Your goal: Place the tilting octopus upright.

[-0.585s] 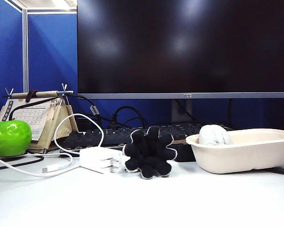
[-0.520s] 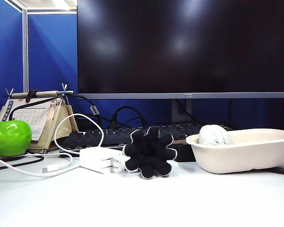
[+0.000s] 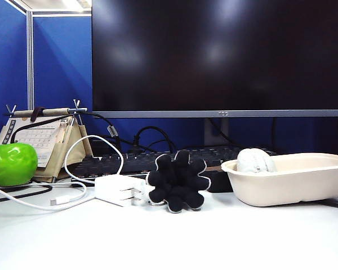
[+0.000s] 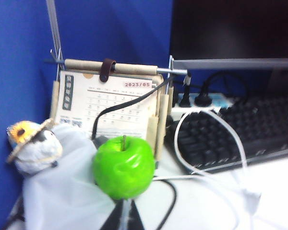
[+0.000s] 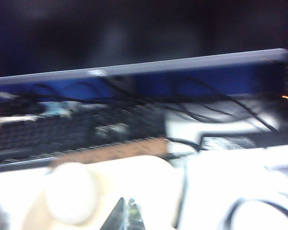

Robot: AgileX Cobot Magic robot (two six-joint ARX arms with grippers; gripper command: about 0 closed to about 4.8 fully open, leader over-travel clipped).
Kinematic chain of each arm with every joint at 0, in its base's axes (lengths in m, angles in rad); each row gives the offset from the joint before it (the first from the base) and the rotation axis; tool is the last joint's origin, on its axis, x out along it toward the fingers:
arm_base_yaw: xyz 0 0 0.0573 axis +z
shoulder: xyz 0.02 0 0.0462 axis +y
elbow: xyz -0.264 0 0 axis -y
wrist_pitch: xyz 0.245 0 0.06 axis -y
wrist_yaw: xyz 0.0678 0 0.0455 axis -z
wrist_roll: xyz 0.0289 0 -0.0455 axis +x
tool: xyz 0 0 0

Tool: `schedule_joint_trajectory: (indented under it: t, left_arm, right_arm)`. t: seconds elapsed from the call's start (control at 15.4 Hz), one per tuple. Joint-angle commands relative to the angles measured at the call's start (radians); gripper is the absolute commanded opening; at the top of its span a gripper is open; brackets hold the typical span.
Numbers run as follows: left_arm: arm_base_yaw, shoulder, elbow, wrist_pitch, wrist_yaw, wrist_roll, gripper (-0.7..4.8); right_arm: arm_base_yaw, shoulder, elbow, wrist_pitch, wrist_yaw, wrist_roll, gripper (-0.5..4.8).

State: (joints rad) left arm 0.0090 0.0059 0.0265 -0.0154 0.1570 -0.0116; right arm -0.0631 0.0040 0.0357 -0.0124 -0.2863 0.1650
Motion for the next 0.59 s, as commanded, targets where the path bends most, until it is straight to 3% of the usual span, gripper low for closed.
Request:
schedule_joint_trajectory:
  t: [0.07, 0.33, 0.59]
  left_arm:
    - [0.001, -0.003, 0.042, 0.057, 0.025, -0.07, -0.06]
    - [0.001, -0.003, 0.235, -0.017, 0.075, -0.076, -0.06]
    - [0.001, 0.018, 0.499, -0.248, 0.064, -0.076, -0.06]
  right_arm:
    - [0.0, -0.002, 0.039, 0.106, -0.031, 0.086, -0.05]
    - [0.0, -0.002, 0.305, 0.023, -0.031, 0.097, -0.05]
    - [0.0, 0.04, 0.615, -0.261, -0.033, 0.089, -0.05]
